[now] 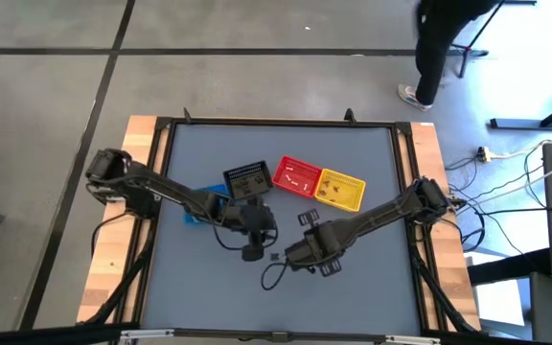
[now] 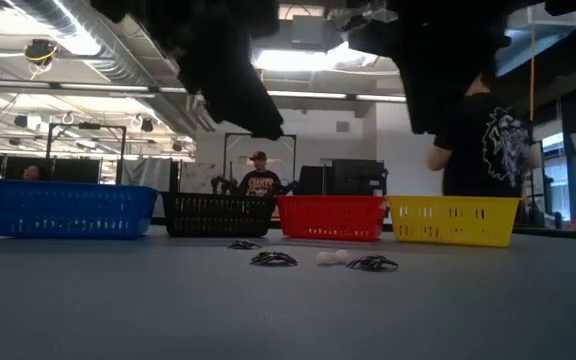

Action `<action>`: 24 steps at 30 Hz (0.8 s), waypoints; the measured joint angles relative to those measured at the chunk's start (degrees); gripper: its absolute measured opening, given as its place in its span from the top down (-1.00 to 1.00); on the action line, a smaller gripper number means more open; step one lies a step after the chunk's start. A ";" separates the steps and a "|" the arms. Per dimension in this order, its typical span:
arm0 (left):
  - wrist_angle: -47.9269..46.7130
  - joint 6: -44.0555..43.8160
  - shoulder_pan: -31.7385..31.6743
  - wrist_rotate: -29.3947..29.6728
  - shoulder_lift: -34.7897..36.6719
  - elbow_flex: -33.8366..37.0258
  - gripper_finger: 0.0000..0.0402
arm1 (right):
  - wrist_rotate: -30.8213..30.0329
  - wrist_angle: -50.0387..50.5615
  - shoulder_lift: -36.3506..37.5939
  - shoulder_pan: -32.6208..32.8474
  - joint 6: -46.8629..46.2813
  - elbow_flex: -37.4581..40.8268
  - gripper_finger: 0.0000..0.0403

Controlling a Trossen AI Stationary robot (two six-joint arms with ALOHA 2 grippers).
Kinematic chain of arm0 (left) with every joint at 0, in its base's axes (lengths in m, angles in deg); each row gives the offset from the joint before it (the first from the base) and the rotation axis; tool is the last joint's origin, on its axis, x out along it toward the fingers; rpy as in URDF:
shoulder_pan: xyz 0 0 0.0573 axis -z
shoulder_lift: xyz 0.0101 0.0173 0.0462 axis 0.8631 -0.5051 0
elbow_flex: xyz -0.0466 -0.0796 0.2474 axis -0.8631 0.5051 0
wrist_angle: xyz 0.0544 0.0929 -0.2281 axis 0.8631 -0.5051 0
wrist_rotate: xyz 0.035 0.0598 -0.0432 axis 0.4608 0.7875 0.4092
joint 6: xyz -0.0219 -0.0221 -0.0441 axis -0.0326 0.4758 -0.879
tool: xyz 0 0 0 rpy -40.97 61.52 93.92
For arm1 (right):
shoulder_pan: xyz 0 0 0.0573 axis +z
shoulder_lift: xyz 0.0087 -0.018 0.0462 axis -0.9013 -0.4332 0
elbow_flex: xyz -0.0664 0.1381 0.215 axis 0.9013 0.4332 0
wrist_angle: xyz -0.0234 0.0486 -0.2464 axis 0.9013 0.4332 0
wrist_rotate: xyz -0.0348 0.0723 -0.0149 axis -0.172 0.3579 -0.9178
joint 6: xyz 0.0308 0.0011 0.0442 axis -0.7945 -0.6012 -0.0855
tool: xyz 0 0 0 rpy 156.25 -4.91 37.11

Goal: Sort Halloween decoration
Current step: Put the black spider toy into the black bin

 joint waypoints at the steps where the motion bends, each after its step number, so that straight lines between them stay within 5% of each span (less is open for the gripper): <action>1: 1.36 0.82 0.21 -1.17 -0.88 0.00 0.39 | -0.10 -0.12 0.61 0.01 -0.07 0.99 0.70; 13: 13.02 1.76 5.73 -2.06 -11.15 0.00 0.39 | -2.98 -3.65 5.22 0.10 -2.63 11.42 0.70; 24: 13.07 -5.87 7.30 2.42 -14.66 0.00 0.29 | -2.94 -7.08 5.20 0.10 -2.61 13.47 0.70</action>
